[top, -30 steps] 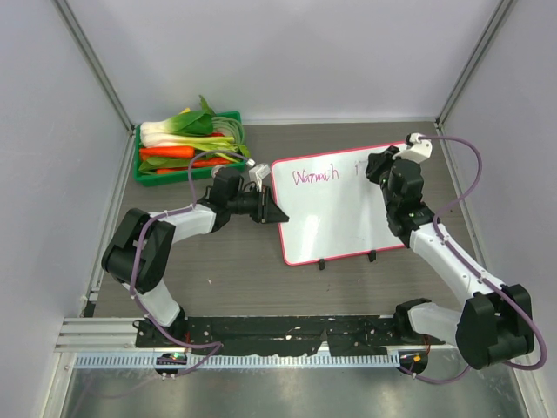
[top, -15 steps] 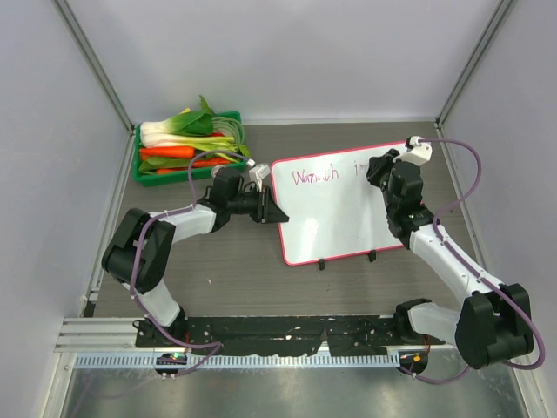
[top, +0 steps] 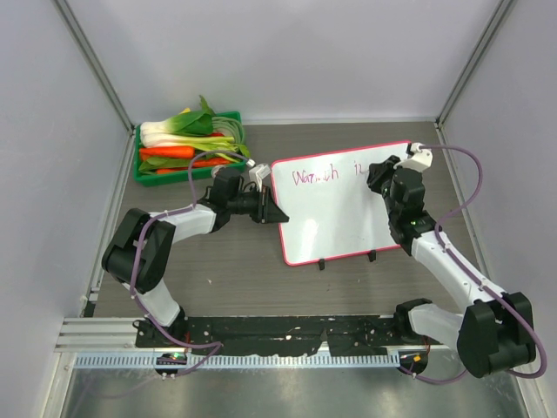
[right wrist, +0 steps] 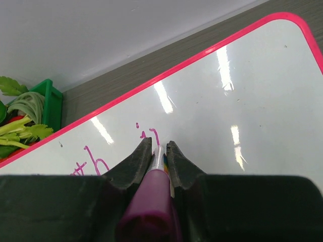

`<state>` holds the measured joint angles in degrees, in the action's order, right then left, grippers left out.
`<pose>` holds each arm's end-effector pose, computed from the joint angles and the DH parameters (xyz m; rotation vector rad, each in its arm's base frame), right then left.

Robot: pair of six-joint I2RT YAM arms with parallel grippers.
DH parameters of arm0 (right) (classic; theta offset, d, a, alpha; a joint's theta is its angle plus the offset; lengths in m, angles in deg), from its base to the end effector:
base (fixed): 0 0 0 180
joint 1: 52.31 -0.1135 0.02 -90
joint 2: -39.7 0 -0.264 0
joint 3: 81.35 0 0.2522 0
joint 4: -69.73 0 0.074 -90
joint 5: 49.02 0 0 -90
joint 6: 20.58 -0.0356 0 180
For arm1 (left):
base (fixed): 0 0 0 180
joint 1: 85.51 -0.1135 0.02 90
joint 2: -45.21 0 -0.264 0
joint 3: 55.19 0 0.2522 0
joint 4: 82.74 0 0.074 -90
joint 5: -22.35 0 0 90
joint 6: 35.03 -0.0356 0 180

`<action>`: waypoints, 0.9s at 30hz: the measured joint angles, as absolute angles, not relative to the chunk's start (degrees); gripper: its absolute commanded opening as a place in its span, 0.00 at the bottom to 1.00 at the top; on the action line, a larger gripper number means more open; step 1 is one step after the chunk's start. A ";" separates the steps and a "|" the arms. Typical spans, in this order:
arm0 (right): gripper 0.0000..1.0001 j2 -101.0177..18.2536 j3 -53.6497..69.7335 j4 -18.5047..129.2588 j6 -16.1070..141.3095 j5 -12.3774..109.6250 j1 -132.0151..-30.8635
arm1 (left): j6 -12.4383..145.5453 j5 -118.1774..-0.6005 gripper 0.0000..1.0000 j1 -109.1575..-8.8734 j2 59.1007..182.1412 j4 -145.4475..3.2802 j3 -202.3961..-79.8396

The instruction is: Write a sentence on the whiteboard

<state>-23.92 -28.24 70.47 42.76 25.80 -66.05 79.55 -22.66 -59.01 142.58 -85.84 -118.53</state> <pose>0.2523 0.0521 0.2856 0.3883 1.7001 0.2875 0.3002 -0.1778 0.1832 0.5452 2.1603 -1.3404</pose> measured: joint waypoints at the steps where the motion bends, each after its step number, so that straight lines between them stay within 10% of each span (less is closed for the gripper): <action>1: 0.01 -23.65 -28.48 70.37 42.74 25.93 -66.01 | 79.55 -22.64 0.00 -59.01 142.58 -85.84 -118.53; 27: 0.01 -24.27 -27.54 69.91 42.72 25.34 -66.01 | 79.55 -22.59 0.00 -59.01 142.58 -85.86 -118.53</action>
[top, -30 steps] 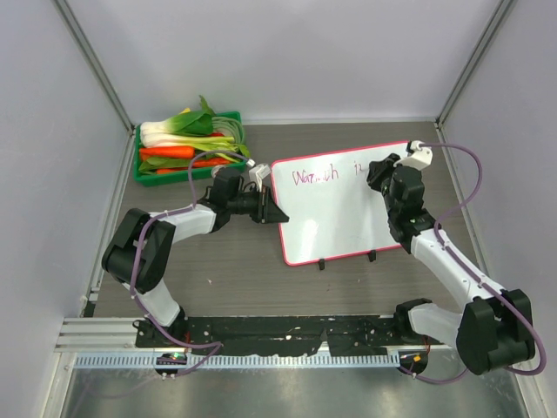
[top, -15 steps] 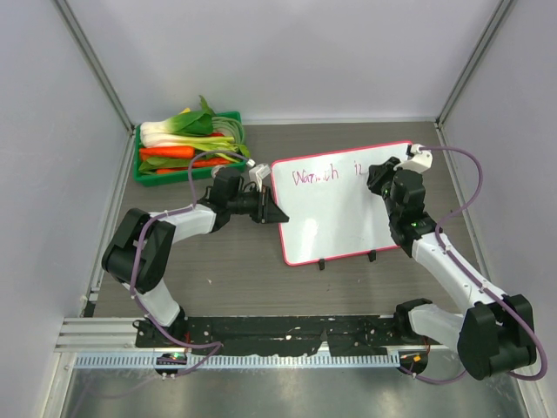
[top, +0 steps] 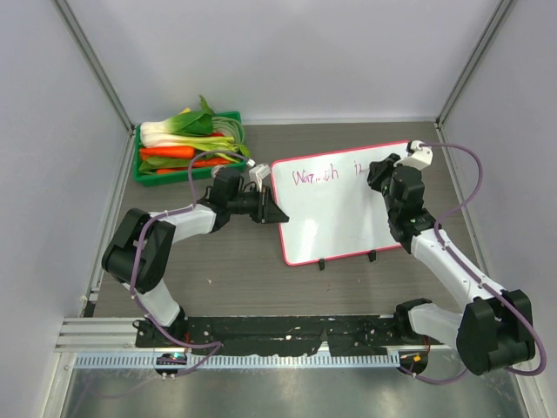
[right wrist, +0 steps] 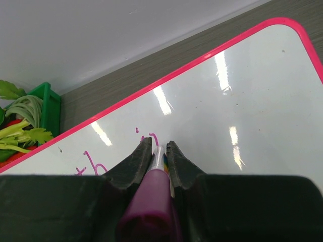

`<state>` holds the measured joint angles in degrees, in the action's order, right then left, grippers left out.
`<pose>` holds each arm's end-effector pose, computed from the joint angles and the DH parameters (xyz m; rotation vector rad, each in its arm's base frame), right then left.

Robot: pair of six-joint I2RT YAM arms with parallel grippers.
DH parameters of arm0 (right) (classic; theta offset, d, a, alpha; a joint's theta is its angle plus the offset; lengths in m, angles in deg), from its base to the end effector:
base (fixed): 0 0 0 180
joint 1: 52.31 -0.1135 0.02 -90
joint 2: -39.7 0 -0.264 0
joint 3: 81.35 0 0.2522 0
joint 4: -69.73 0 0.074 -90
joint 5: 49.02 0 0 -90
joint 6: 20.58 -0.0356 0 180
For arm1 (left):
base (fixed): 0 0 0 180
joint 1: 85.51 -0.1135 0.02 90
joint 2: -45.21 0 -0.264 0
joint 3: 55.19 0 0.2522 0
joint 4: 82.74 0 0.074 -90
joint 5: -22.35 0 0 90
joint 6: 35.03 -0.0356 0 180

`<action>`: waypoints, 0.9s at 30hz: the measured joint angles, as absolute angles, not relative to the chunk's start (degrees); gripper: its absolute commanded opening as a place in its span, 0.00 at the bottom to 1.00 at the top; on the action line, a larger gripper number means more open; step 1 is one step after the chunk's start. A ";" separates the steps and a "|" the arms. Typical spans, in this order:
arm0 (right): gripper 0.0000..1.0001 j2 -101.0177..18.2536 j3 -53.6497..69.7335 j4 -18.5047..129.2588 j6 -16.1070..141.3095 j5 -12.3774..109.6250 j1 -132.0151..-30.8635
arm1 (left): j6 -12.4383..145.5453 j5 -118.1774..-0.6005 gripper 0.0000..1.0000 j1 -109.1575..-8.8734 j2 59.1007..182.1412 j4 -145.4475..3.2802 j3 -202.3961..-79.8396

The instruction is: Write a sentence on the whiteboard

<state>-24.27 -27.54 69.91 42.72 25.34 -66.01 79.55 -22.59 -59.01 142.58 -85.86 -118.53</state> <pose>0.2539 0.0520 0.2875 0.3952 1.7013 0.2793 0.3001 -0.1778 0.1833 0.5462 2.1597 -1.3416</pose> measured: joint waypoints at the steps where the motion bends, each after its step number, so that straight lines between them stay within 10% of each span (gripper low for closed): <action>1: 0.01 -24.37 -27.47 69.93 42.72 25.23 -66.01 | 79.55 -22.61 0.00 -59.01 142.58 -85.86 -118.53; 27: 0.01 -26.93 -24.83 70.10 42.50 22.68 -64.83 | 79.55 -22.59 0.00 -58.99 142.60 -85.84 -118.53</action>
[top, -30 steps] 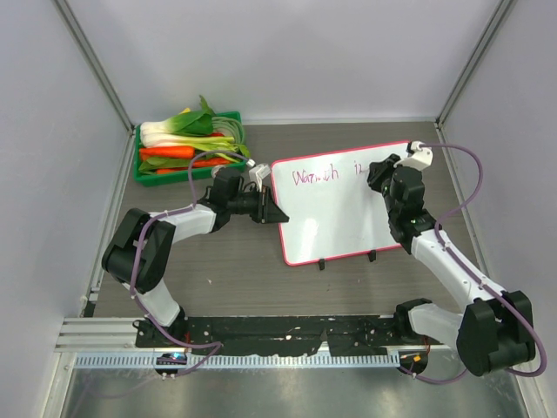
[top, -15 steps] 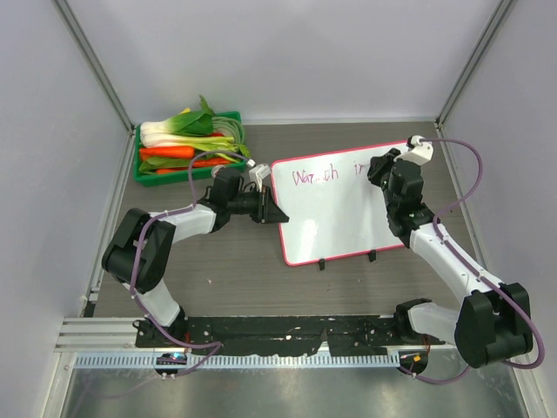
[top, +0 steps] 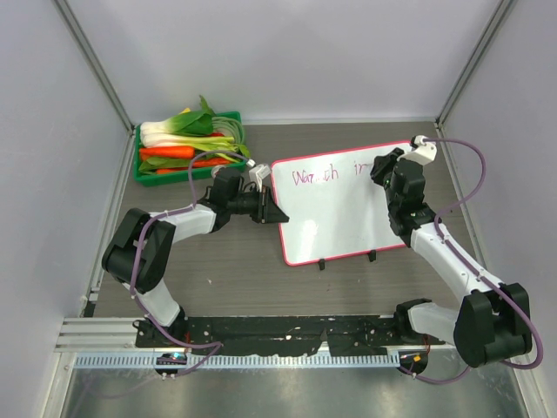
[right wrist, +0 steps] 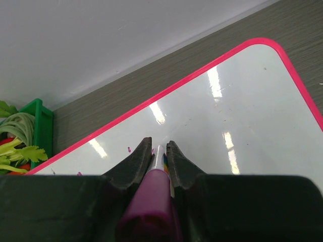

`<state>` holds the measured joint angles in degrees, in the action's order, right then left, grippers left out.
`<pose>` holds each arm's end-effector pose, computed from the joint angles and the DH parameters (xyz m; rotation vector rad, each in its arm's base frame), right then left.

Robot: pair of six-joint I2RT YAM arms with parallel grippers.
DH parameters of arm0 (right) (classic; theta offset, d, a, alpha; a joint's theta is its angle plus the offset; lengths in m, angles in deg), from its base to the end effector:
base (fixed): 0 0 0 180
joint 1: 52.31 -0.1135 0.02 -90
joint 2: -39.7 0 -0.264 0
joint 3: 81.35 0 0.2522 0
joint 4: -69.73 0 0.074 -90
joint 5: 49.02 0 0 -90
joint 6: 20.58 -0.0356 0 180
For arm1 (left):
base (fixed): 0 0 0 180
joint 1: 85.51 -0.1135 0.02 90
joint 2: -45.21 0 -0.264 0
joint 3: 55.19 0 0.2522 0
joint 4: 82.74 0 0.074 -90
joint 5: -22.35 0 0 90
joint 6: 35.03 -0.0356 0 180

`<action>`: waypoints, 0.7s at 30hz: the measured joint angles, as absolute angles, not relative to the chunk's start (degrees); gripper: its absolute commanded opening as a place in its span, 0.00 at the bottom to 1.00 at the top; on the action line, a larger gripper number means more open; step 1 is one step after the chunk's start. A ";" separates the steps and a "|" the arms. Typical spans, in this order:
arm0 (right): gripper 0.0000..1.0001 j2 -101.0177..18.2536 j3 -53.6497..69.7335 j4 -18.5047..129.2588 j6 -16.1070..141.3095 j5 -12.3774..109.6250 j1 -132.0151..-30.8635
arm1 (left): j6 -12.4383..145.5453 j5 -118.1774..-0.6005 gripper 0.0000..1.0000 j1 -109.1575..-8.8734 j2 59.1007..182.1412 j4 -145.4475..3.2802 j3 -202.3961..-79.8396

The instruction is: Write a sentence on the whiteboard

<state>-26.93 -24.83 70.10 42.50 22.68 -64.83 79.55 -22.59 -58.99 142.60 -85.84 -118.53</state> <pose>0.2658 0.0476 0.2933 0.4477 1.6789 0.2287 0.3001 -0.1779 0.1831 0.5463 2.1605 -1.3418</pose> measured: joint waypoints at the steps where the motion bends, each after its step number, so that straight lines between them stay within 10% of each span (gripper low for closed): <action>1: 0.01 -26.91 -24.83 70.08 42.50 22.70 -64.80 | 79.55 -22.61 0.00 -58.99 142.60 -85.84 -118.53; 21: 0.01 -22.39 -28.13 66.63 42.54 23.29 -64.52 | 79.55 -22.55 0.00 -58.99 142.60 -85.84 -118.53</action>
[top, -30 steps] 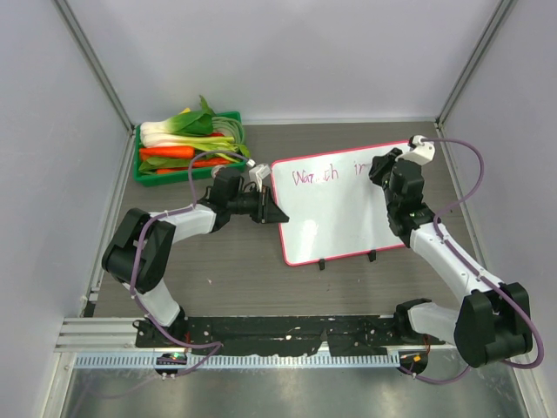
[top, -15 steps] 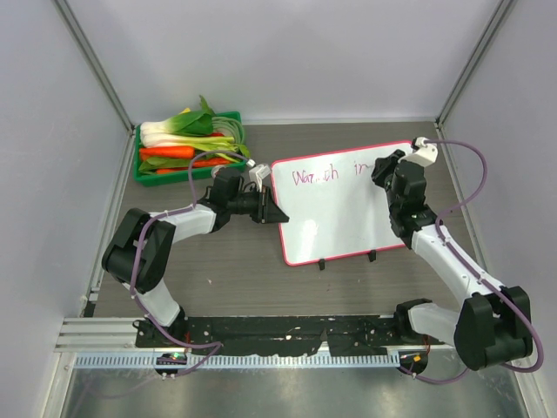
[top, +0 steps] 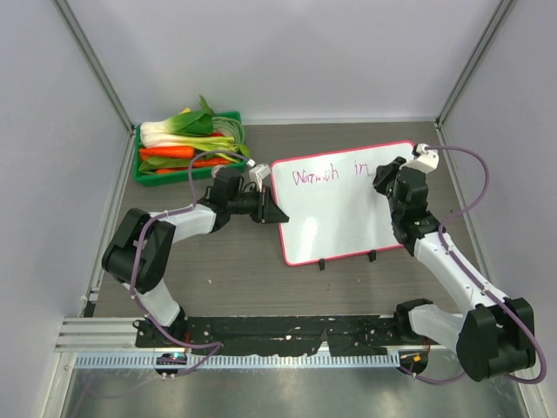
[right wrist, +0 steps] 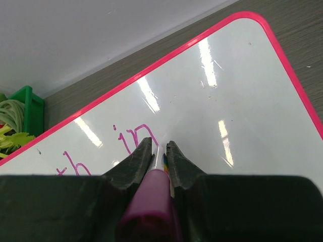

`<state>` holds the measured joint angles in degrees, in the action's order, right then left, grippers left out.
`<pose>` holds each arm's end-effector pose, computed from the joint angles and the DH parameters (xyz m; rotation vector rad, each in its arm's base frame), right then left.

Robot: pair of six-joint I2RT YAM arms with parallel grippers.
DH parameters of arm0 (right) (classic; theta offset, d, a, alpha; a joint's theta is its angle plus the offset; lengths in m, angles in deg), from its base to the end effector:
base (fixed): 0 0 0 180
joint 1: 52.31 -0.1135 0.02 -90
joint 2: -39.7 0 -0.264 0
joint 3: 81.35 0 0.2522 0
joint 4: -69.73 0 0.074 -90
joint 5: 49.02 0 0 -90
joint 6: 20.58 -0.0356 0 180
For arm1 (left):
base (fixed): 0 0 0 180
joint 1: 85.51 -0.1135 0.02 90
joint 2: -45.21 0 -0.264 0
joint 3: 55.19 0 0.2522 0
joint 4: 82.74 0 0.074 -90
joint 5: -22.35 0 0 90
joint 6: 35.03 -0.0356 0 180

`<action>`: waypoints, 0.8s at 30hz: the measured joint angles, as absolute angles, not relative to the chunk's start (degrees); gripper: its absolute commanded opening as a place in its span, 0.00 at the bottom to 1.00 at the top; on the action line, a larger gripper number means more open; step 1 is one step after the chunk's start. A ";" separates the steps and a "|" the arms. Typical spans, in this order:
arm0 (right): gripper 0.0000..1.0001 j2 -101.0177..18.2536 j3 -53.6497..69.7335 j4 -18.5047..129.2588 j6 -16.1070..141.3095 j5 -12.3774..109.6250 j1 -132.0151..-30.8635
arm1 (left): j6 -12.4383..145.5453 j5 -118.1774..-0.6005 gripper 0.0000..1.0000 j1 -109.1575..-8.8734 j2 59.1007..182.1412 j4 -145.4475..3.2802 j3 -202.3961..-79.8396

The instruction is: Write a sentence on the whiteboard

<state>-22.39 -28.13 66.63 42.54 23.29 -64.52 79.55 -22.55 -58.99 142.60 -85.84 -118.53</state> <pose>0.2478 0.0426 0.2855 0.4450 1.7182 0.2191 0.3001 -0.1779 0.1831 0.5468 2.1604 -1.3426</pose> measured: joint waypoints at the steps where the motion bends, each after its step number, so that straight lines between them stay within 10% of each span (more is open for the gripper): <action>1: 0.01 -22.23 -28.13 66.39 42.54 23.31 -64.52 | 79.55 -22.55 0.00 -58.99 142.60 -85.84 -118.53; 24: 0.01 -10.67 -28.13 63.55 44.44 30.31 -64.50 | 79.51 -22.55 0.00 -58.95 142.60 -85.89 -118.55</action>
<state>-10.67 -28.13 63.55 44.44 30.31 -64.50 79.51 -22.55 -58.95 142.60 -85.89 -118.55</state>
